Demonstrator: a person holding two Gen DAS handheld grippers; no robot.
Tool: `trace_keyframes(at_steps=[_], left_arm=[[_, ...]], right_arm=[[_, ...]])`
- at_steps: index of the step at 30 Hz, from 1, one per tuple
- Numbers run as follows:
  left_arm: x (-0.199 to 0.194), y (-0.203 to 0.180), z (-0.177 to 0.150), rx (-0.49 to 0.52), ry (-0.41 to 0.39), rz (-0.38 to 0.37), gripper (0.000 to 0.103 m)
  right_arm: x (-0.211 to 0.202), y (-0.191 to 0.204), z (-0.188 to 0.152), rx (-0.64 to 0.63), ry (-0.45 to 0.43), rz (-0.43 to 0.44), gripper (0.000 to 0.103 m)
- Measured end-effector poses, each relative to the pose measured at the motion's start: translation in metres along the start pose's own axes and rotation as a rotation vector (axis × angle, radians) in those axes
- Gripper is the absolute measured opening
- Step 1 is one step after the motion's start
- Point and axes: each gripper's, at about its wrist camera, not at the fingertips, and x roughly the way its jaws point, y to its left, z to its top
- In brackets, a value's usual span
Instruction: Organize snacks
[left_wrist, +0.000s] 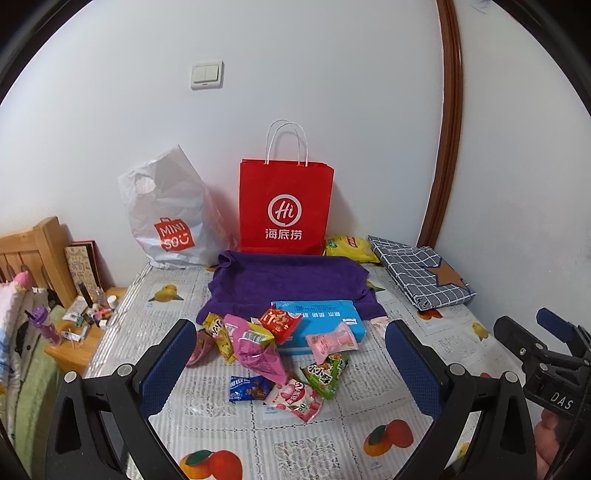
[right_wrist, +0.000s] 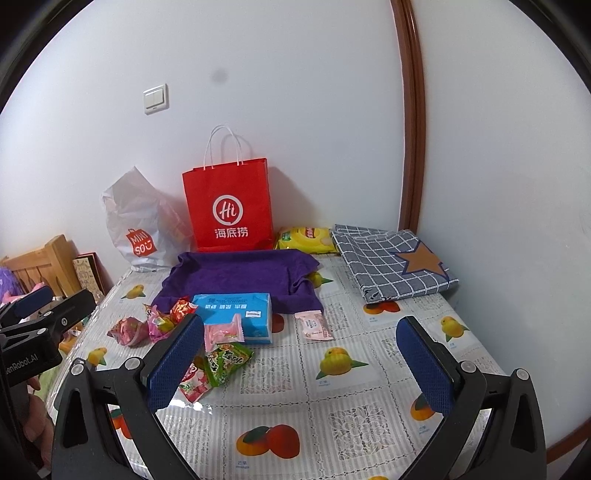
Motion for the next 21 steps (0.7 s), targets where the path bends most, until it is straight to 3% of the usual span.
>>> trace_keyframes(at_steps=[4,8,15,18,21], left_arm=[[0.0003,-0.0022,-0.0015,0.019,-0.003,0.018,0.102],[-0.0003,-0.0093,-0.0006,0.073,0.013,0.102,0.102],[-0.0035,-0.0029,0.0007,0.021,-0.011,0.105,0.103],[0.0025,-0.0041,0.001,0.029,0.058,0.053,0.103],[0.0042,-0.0066,-0.0007,0.053,0.071,0.024,0.103]], right_arm=[[-0.0004,0.0002,-0.0005,0.001,0.0,0.002,0.103],[-0.0009,0.0007,-0.0008,0.001,0.0,0.004,0.103],[-0.0008,0.0031,-0.0021,-0.003,0.002,0.005,0.103],[-0.0009,0.0037,-0.0023,-0.001,0.001,0.007,0.103],[0.0002,0.0049,-0.003,-0.002,0.003,0.008,0.103]])
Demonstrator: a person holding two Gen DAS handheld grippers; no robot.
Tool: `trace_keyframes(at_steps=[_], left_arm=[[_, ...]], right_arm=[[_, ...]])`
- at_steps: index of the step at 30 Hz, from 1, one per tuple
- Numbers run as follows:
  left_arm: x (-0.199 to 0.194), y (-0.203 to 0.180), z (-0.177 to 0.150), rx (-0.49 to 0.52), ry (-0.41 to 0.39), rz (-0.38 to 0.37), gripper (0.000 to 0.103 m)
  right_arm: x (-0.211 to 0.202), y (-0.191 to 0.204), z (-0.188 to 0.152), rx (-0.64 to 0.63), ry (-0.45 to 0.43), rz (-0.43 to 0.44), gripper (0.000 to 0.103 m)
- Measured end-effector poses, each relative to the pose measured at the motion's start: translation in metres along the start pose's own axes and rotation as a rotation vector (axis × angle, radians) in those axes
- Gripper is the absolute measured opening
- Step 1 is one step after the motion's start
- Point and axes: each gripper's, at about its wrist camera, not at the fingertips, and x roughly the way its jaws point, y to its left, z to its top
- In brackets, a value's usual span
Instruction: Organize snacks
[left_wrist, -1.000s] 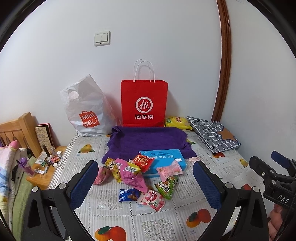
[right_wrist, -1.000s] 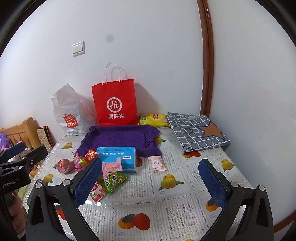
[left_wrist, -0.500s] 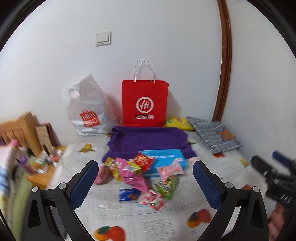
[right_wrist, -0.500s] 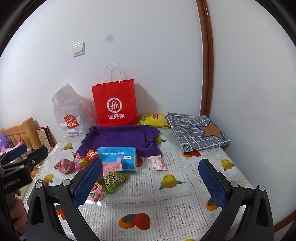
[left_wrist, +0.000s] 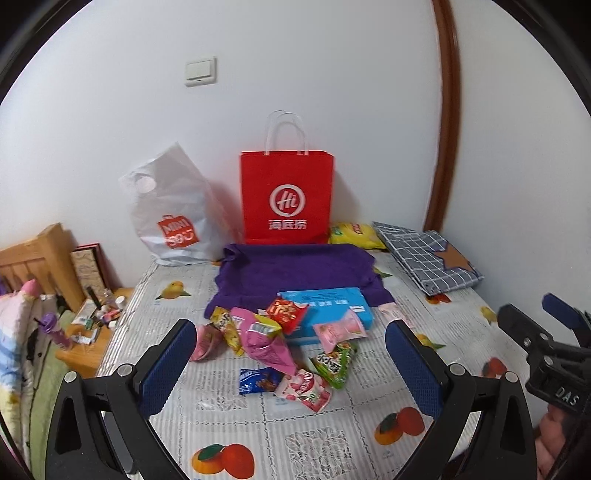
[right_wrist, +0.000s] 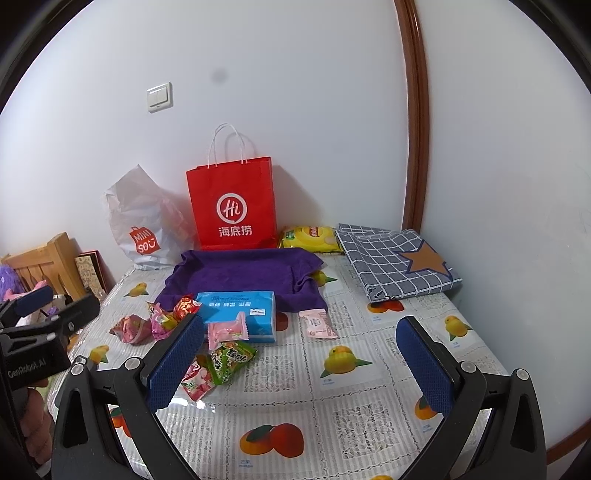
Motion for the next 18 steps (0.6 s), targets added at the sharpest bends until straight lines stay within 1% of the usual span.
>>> trace_keyframes(at_steps=[4,6,9,11,15,18], left_arm=[[0.0,-0.002,-0.002,0.028,-0.011,-0.005,0.102],[0.002,-0.001,-0.002,0.022,-0.015,-0.005,0.102],[0.003,0.003,-0.004,0.014,-0.043,-0.033,0.102],[0.007,0.007,-0.004,0.008,-0.032,-0.033,0.102],[0.02,0.014,-0.005,0.028,-0.006,0.067,0.102],[0.034,0.023,-0.005,0.032,0.003,0.091,0.102]], right_arm=[[0.002,0.0,-0.002,-0.004,0.004,0.0,0.103],[0.005,0.0,-0.002,-0.004,0.004,-0.001,0.103],[0.011,-0.003,-0.004,0.005,0.014,0.026,0.103],[0.017,-0.003,-0.006,0.005,0.023,0.039,0.103],[0.035,0.0,-0.01,-0.028,0.056,0.007,0.103],[0.053,0.0,-0.013,-0.048,0.092,-0.014,0.103]])
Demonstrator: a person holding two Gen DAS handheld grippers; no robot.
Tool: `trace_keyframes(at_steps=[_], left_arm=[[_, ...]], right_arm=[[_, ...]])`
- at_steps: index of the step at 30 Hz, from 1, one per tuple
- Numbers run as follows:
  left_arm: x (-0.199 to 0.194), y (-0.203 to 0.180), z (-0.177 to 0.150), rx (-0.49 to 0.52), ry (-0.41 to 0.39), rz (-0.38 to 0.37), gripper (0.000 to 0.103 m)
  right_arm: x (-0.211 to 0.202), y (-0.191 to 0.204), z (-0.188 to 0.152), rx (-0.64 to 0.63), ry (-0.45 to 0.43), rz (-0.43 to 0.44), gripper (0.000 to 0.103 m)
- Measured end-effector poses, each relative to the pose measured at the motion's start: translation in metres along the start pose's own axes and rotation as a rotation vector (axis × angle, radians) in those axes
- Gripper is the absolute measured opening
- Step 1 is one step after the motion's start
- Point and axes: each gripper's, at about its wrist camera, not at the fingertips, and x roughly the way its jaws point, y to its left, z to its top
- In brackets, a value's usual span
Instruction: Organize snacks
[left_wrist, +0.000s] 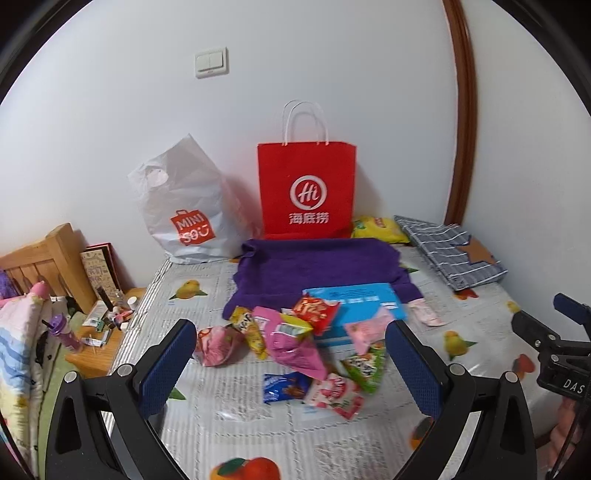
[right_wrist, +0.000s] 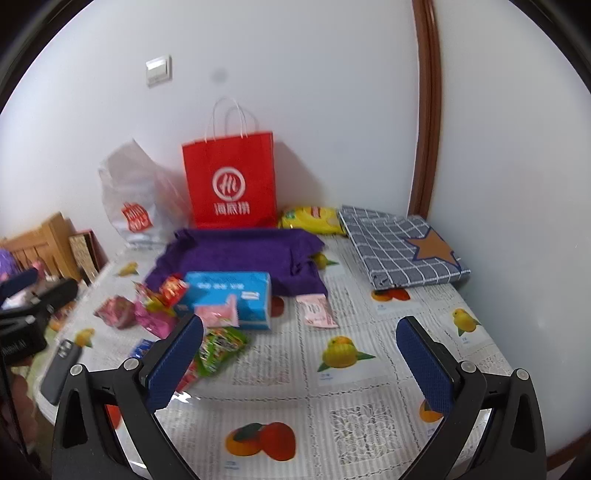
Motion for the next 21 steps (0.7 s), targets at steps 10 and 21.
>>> trace_keyframes(at_steps=[10,21], left_arm=[[0.055,0.024,0.005,-0.057,0.072,-0.028,0.102],[0.113,0.049,0.006,-0.062,0.132,-0.006,0.102]], right_arm=[[0.058,-0.007,0.001,-0.019,0.073,0.001,0.103],[0.15,-0.029,-0.005,0.025,0.17,-0.006,0.088]])
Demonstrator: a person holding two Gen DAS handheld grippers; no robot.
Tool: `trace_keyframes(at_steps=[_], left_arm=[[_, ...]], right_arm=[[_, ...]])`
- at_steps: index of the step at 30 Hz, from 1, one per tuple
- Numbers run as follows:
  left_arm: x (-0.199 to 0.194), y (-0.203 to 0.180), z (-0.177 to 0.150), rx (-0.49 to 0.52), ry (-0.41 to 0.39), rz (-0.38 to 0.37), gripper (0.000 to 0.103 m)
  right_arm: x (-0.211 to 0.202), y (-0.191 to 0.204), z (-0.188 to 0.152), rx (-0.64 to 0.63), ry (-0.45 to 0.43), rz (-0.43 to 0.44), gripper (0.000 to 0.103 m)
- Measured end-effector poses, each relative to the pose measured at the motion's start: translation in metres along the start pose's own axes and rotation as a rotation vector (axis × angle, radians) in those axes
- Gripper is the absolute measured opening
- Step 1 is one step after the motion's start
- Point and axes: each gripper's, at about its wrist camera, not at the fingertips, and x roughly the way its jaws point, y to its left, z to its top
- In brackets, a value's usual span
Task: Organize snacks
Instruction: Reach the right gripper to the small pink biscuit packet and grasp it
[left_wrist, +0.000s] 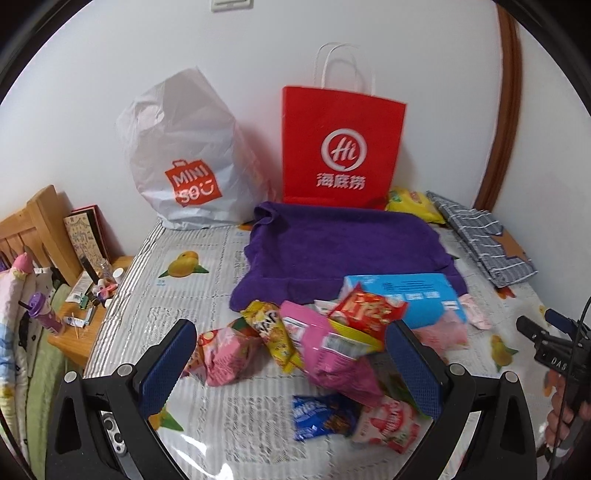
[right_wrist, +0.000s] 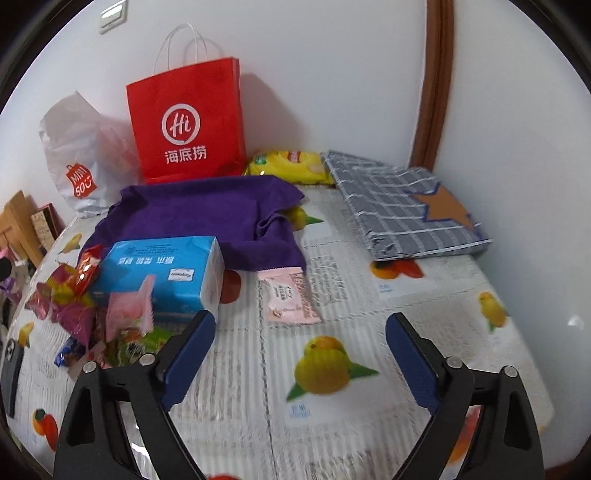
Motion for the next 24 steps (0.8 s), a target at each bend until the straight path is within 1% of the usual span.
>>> trace_keyframes(at_steps=[2,4,10,13,15,16,17,18,19,20,24], left_arm=[[0.01,0.006,0.003,-0.004,0.014,0.012,0.102],[0.021,0.013,0.005,-0.016,0.031,0.024,0.102],[0.039,0.033,0.01,-0.039,0.065,0.065,0.102],[0.043,0.04,0.01,-0.051,0.074,0.064,0.102],[0.046,0.045,0.009,-0.063,0.083,0.059,0.102],[0.047,0.048,0.008,-0.068,0.09,0.063,0.102],[0.048,0.05,0.007,-0.071,0.094,0.068,0.102],[0.049,0.052,0.006,-0.071,0.097,0.072,0.102],[0.049,0.054,0.005,-0.069,0.099,0.077,0.102],[0.049,0.057,0.003,-0.068,0.099,0.084,0.102],[0.051,0.067,-0.002,-0.074,0.111,0.085,0.102]], right_arm=[[0.016,0.0,0.003,-0.007,0.027,0.012,0.075],[0.036,0.003,0.007,-0.025,0.06,0.014,0.067],[0.085,0.008,0.013,-0.048,0.124,0.041,0.066],[0.104,0.007,0.014,-0.039,0.151,0.045,0.065],[0.116,0.005,0.013,-0.028,0.178,0.044,0.062],[0.122,0.003,0.012,-0.023,0.196,0.048,0.06],[0.125,0.002,0.011,-0.02,0.204,0.048,0.059],[0.123,0.003,0.011,-0.025,0.183,0.04,0.058],[0.122,0.004,0.01,-0.035,0.181,0.036,0.05],[0.122,0.005,0.01,-0.043,0.178,0.038,0.04],[0.114,0.009,0.009,-0.055,0.166,0.038,0.039]])
